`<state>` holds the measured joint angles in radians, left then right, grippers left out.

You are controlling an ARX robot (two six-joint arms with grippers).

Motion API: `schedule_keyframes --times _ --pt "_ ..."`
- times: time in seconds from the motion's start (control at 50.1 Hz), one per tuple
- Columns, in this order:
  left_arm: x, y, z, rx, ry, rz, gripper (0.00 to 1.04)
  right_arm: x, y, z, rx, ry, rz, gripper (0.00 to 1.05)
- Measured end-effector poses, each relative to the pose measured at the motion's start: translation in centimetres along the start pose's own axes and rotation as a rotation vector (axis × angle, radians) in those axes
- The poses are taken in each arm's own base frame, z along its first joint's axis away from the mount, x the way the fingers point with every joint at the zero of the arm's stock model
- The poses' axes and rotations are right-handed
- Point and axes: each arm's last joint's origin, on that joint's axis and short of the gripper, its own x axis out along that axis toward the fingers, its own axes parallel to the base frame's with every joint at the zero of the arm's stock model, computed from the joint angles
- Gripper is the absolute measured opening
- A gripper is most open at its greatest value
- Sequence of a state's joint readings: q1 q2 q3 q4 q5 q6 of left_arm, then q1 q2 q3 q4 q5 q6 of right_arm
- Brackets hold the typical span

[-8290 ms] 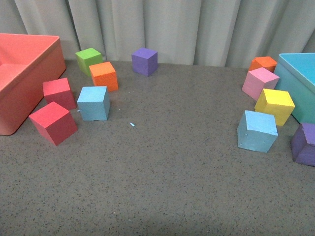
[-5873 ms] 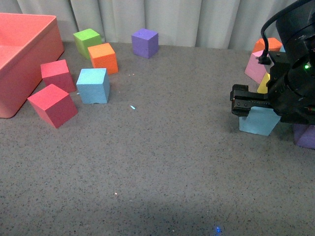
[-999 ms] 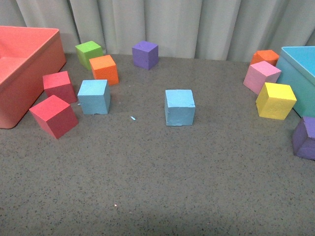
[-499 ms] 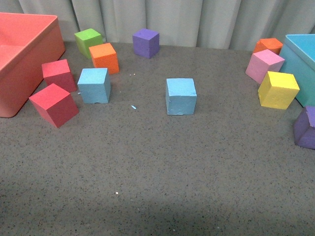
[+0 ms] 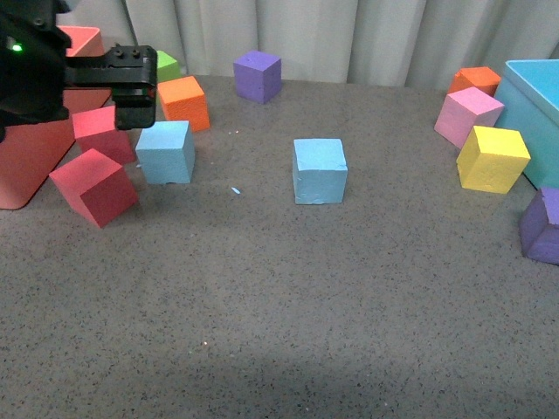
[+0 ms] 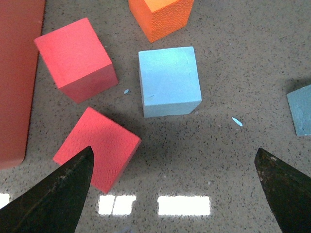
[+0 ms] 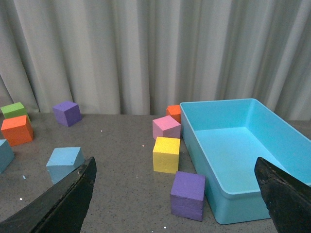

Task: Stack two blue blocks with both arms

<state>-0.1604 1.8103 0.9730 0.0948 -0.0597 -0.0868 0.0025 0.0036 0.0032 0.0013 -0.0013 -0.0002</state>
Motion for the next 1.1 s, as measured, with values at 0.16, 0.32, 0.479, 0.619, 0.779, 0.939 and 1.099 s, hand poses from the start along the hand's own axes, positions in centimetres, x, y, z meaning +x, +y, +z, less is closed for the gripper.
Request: schedule_keyframes --times 0.16,0.32,0.479,0.619,0.779,0.939,1.099 --pt "4.1 -0.6 1.7 0.019 0.048 0.018 0.98 0.0 0.0 0.0 0.000 0.000 0.000 0.95" --pt "6.3 -0.9 2.8 0.013 0.074 0.022 0.98 0.0 0.0 0.0 0.000 0.000 0.000 0.95" --pt "7.8 -1.2 3.4 0.014 0.085 0.032 0.98 0.0 0.0 0.0 0.000 0.000 0.000 0.95" --pt "9.0 -1.5 3.4 0.009 0.120 0.040 0.98 0.0 0.0 0.0 0.000 0.000 0.000 0.95" --pt "9.9 -1.9 3.0 0.012 0.167 0.049 0.98 0.0 0.0 0.0 0.000 0.000 0.000 0.95" --pt "11.0 -2.2 2.8 -0.005 0.202 0.065 0.98 0.0 0.0 0.0 0.000 0.000 0.000 0.95" --pt "11.7 -2.2 3.1 -0.011 0.198 0.078 0.98 0.0 0.0 0.0 0.000 0.000 0.000 0.95"
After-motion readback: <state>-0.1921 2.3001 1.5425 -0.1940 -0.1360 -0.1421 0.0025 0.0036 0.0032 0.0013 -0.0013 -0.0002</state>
